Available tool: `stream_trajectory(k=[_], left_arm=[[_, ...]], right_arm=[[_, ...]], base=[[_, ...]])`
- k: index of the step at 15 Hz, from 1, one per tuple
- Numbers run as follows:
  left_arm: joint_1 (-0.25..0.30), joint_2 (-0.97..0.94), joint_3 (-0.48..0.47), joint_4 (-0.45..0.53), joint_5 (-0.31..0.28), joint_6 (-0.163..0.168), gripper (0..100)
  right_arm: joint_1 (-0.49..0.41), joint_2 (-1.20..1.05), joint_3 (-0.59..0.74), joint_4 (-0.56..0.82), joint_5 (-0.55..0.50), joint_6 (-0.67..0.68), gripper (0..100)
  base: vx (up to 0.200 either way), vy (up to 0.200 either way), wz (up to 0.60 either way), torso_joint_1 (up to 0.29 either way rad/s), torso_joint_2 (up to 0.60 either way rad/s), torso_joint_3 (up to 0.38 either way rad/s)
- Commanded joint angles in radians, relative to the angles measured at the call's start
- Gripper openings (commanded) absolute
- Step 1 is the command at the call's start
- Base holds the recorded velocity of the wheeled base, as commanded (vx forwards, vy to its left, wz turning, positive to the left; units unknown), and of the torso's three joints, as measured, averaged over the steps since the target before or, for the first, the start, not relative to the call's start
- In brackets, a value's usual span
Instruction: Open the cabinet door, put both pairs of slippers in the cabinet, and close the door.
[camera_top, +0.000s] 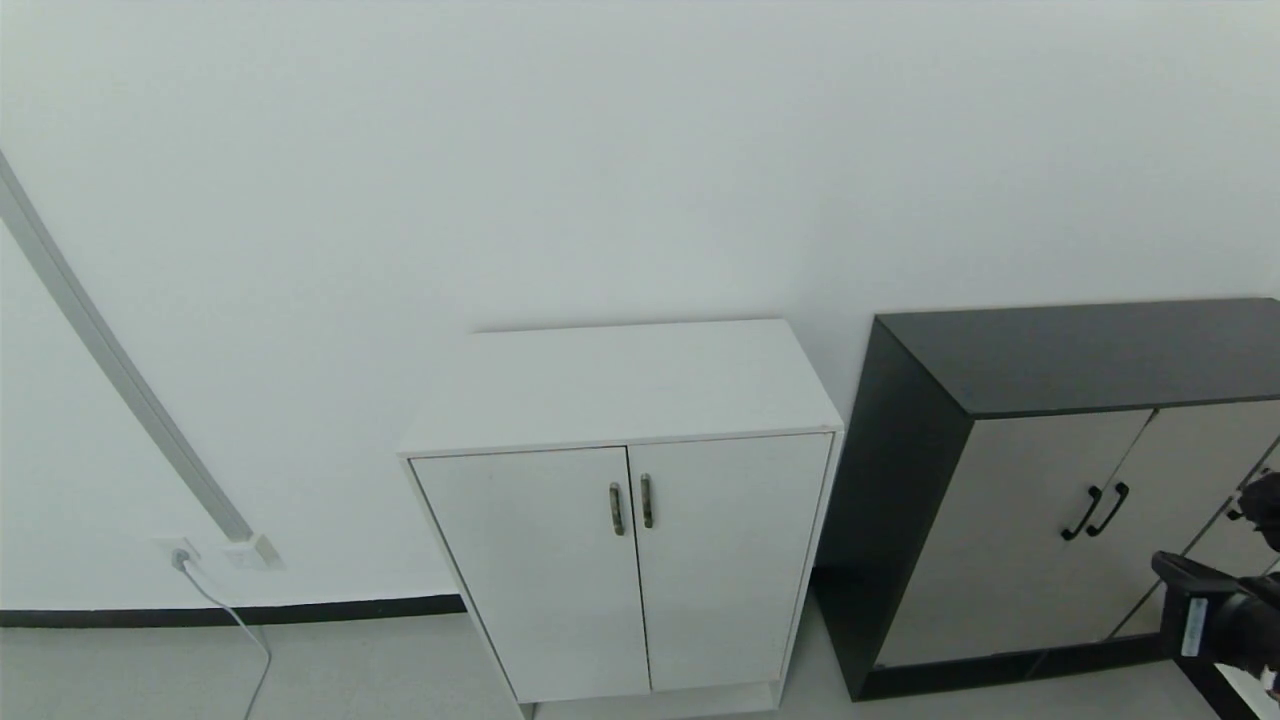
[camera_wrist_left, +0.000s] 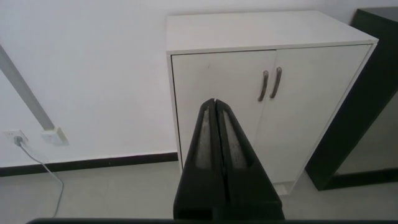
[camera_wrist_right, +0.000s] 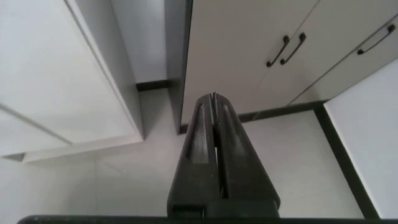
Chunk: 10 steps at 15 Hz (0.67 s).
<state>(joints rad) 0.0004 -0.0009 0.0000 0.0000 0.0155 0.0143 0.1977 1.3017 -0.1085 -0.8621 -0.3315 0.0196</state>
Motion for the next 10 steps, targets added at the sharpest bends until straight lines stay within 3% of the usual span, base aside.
stream_trajectory(k=[1, 3, 10], left_arm=[[0.000, 0.001, 0.000, 0.000, 0.000, 0.000, 0], [0.001, 0.001, 0.000, 0.000, 0.001, 0.000, 0], [0.001, 0.001, 0.000, 0.000, 0.001, -0.002, 0]], right_arm=[[-0.001, -0.171, 0.096, 0.035, 0.037, 0.005, 0], [-0.001, -0.243, 0.109, 0.100, 0.052, 0.013, 0], [-0.001, -0.642, 0.109, 0.598, 0.152, 0.028, 0]], base=[[0.000, 0.000, 0.00, 0.000, 0.00, 0.000], [0.000, 0.000, 0.00, 0.000, 0.00, 0.000], [0.000, 0.000, 0.00, 0.000, 0.00, 0.000]])
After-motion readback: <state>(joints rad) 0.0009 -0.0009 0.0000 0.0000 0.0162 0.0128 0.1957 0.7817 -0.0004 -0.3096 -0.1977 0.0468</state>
